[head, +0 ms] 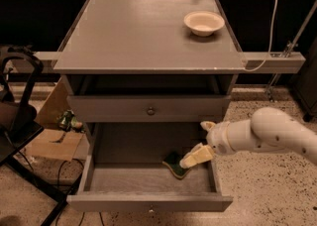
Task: Place sponge into middle drawer
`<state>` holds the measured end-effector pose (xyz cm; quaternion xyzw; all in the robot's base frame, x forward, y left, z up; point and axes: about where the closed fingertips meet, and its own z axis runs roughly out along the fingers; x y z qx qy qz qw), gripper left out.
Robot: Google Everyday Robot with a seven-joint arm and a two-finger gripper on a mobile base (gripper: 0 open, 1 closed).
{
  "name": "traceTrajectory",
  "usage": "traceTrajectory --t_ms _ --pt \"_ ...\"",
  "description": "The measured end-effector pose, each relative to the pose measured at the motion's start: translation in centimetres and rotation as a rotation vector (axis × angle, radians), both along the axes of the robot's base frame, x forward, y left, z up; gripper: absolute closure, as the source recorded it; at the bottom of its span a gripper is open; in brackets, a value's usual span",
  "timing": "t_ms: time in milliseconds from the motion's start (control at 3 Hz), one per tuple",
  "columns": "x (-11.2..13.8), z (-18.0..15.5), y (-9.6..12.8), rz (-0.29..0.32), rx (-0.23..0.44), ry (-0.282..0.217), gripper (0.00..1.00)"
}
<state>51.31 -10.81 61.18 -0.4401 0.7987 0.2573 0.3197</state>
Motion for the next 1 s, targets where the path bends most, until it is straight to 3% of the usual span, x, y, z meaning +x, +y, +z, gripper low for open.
traceTrajectory --t_ms 333,1000 --pt "-1.2 6.3 -1.8 0.056 -0.027 -0.019 0.0" --pt "-1.6 13.3 -4.7 0.12 -0.029 -0.019 0.0"
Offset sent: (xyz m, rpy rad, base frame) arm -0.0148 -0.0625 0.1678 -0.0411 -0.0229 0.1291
